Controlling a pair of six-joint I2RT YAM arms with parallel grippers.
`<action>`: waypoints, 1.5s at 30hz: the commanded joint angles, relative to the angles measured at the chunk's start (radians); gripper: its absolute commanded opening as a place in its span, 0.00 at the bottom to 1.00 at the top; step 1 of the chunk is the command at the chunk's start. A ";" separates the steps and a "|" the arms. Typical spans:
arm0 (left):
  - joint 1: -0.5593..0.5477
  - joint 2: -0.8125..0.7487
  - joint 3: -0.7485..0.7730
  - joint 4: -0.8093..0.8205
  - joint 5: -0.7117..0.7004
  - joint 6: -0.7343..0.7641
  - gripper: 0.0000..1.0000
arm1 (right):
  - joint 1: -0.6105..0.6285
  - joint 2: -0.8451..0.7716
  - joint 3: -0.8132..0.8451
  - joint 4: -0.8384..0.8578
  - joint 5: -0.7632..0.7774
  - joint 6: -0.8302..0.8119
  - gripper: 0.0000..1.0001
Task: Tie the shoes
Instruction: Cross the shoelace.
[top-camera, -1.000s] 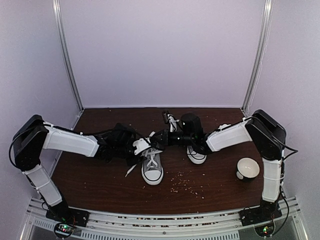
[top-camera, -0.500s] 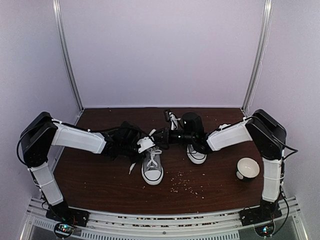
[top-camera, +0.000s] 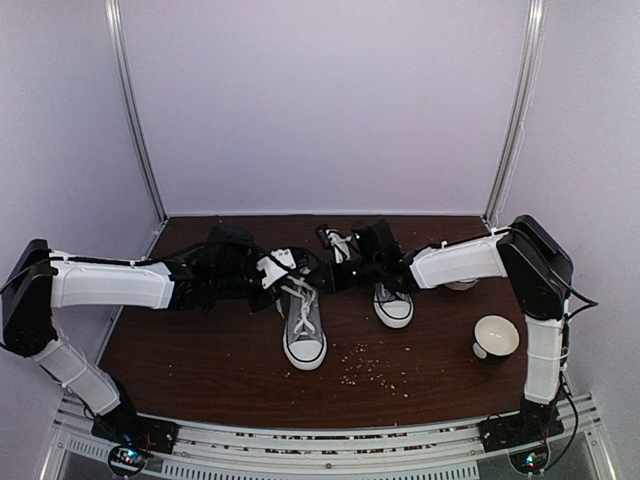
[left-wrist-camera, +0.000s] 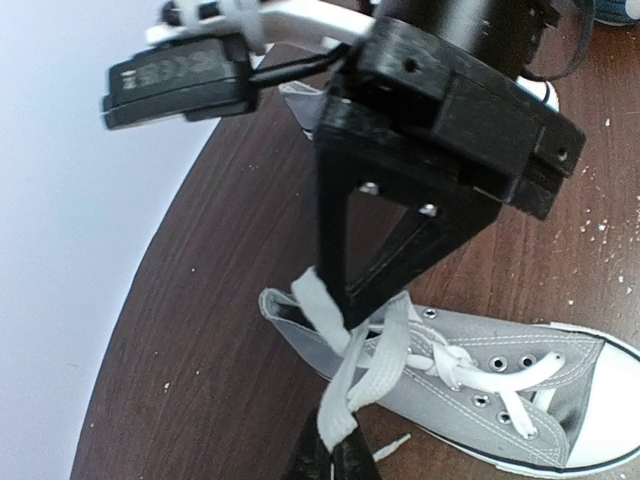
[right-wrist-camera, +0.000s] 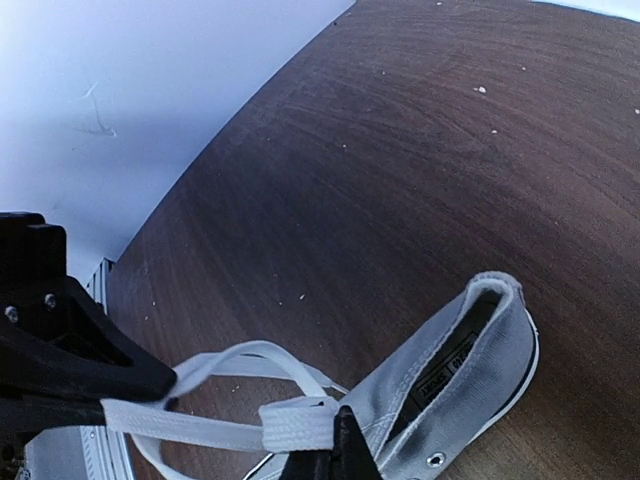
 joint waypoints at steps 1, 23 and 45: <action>-0.006 -0.009 0.003 0.031 0.053 -0.023 0.00 | 0.012 0.010 0.098 -0.268 -0.089 -0.211 0.00; -0.008 0.003 0.016 0.036 0.108 -0.050 0.00 | -0.062 -0.098 0.121 -0.615 -0.067 -0.469 0.57; -0.006 0.052 0.061 0.034 0.110 -0.196 0.00 | 0.184 -0.229 -0.469 0.591 0.303 -0.571 0.32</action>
